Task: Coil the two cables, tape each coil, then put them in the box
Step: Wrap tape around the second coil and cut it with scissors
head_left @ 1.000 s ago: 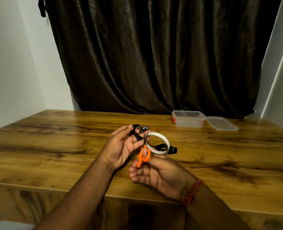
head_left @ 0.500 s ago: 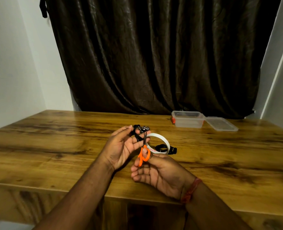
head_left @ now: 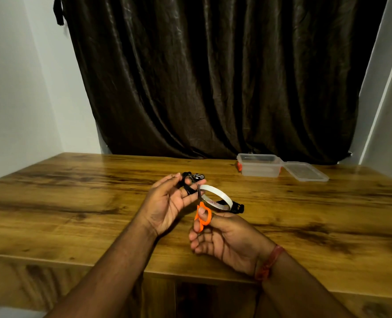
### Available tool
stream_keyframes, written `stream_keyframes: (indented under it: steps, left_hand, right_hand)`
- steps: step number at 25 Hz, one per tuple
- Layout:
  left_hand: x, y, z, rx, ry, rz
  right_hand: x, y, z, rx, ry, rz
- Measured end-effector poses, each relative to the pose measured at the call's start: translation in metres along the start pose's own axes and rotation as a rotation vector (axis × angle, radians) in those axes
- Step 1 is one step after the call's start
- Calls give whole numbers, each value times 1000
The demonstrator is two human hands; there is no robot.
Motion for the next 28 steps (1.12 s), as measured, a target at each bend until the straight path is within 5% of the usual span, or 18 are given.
stream_keyframes:
  steps: [7,10,15,19,28]
  left_hand:
    - [-1,1,1,1,8,24]
    - [-1,2,0,12,20,38]
    - [-2,1,0,28,28,38]
    - [-3,1,1,39,22,41]
    - [-3,-1,-1,37,29,39]
  right_hand:
    - [-37,9,-7,-368,-108,-3]
    - [-60,56,-25,-655,-180,184]
    - [-105,168,-85,-1595,-388,665]
    - [-130,218,-105,-1706,-612,844]
    - [-127,227,-109,-1710,-636,856]
Point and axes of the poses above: each hand's wrist, its own x-axis towards the middle knuckle, its own y-axis out of the back of the hand, z = x × y, the point moved 9 cm from there along x, towards the middle knuckle, and after that the axes turned 1 degree about -z, right-handed, at the moved point
